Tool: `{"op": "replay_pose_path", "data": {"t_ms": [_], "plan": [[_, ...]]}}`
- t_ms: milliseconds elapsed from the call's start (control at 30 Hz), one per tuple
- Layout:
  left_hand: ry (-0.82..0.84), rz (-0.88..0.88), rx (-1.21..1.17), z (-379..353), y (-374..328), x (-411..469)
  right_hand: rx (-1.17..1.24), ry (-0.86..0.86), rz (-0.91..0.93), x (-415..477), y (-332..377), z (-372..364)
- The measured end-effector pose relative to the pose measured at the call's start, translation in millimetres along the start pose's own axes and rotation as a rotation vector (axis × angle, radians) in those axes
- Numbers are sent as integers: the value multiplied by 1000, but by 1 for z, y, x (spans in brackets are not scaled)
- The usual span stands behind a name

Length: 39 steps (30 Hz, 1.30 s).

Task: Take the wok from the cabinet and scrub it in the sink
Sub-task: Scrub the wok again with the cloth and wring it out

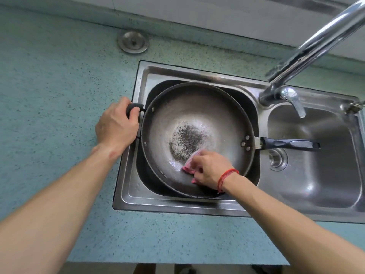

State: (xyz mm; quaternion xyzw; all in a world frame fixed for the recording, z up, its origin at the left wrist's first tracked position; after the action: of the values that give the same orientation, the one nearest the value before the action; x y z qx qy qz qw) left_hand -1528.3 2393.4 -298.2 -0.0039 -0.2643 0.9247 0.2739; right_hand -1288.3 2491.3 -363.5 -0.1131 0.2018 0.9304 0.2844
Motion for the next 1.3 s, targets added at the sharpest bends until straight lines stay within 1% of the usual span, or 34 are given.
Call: {"op": "replay_pose_path", "data": {"t_ms": [100, 200, 300, 433, 567, 733, 800, 867, 933, 1033, 1100, 1167, 1233, 1300], "plan": [[-5, -3, 7, 0, 0, 0, 157, -95, 60, 14, 25, -6], [-3, 1, 5, -1, 1, 0, 249, -221, 123, 36, 43, -4], [-2, 7, 4, -1, 2, 1, 223, -280, 171, 61, 47, 0], [4, 10, -3, -2, 3, 0, 163, -429, 115, 86, 25, 25], [1, 7, 5, -2, 3, 0, 4, -399, -24, 88, -18, 31], [2, -14, 15, -2, 2, 0, -112, -241, -172, 57, -52, 30], [0, -14, 24, -2, 2, 1, -164, -172, -199, 41, -56, 29], [-9, -20, 25, -2, 1, 1, -175, -88, -159, 23, -52, 24], [-12, -20, 27, -2, 0, 0, -137, -11, -77, 6, -39, 12], [-12, -20, 24, -2, 0, 1, -5, 26, 62, -5, -6, -5], [-9, -32, 24, -2, 0, 1, 127, -24, 135, 2, 20, -13], [-5, -36, 22, -3, 1, 1, 250, -121, 211, 17, 43, -12], [-2, -39, 19, -4, 1, 1, 261, -229, 255, 40, 56, -6], [-7, -36, 17, -4, 2, 2, 206, -289, 266, 67, 58, 0]]}}
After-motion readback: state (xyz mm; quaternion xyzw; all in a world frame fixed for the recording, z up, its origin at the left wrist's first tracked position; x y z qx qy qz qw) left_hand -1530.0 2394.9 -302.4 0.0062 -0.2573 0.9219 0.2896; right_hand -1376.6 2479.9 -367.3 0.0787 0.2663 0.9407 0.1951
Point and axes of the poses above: each hand's wrist, its own x-axis towards the middle knuckle, its own z-axis out of the back of the hand, y = z × x, the point moved 9 cm from there along x, towards the middle knuckle, and after that the axes turned 12 degrees about -y, right-handed, at the moved point
